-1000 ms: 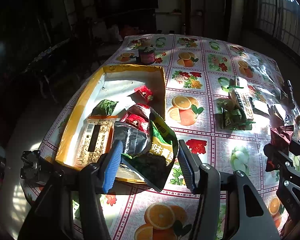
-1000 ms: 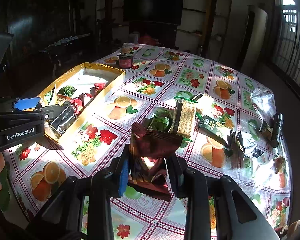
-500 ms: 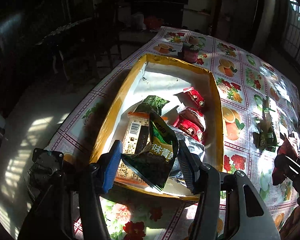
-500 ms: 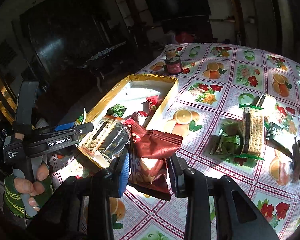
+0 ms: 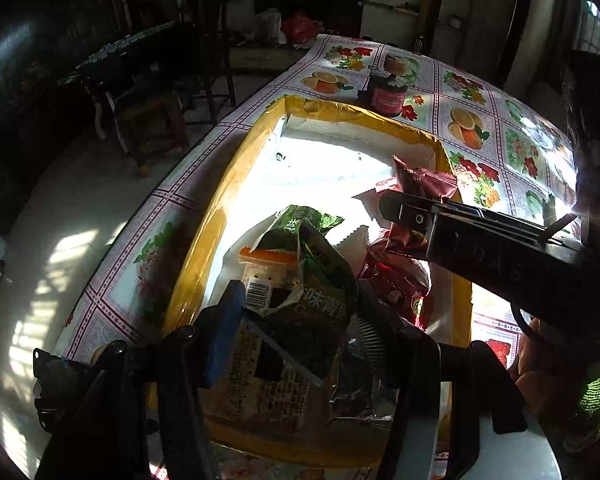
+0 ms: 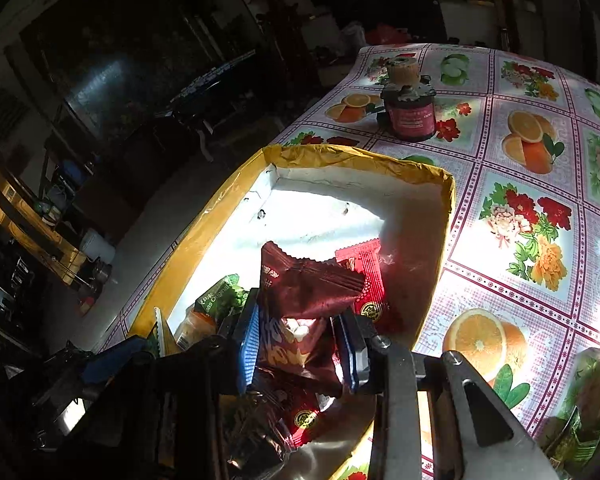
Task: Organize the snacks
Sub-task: 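Open both tools to release the green packet and brown candy into the box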
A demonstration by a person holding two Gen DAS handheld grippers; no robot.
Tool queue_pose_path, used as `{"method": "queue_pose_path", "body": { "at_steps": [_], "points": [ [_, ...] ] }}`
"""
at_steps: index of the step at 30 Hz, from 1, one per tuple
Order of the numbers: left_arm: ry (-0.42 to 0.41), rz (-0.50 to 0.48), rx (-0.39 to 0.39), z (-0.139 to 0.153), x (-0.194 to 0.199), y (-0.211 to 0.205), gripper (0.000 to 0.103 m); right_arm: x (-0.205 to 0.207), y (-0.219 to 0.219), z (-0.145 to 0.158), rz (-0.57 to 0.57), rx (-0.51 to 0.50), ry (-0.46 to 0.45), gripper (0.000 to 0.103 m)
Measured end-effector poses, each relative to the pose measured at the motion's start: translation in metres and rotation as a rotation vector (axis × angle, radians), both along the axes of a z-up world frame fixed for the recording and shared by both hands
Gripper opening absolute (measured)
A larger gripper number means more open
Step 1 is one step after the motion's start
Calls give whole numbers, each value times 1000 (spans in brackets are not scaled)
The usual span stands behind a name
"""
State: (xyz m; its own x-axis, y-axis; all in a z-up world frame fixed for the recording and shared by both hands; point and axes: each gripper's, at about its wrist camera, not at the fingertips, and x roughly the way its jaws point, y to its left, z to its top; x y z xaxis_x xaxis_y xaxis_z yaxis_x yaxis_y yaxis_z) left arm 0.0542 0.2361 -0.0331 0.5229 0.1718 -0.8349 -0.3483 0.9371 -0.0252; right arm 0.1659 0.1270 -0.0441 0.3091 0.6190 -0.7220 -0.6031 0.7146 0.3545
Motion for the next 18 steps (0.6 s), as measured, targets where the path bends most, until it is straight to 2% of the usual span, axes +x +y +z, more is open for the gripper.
{"method": "queue_pose_path", "body": {
  "at_steps": [6, 10, 15, 18],
  "points": [
    [38, 10, -18, -13, 7, 2, 60, 3, 8, -7, 17, -40, -16, 39],
    [55, 27, -55, -16, 6, 7, 63, 4, 4, -5, 2, -60, -30, 50],
    [40, 34, -45, -10, 0, 3, 74, -2, -23, 14, -32, -11, -59, 56],
    [34, 33, -40, -7, -2, -3, 77, -9, -50, 23, -75, 29, -67, 60]
  ]
}}
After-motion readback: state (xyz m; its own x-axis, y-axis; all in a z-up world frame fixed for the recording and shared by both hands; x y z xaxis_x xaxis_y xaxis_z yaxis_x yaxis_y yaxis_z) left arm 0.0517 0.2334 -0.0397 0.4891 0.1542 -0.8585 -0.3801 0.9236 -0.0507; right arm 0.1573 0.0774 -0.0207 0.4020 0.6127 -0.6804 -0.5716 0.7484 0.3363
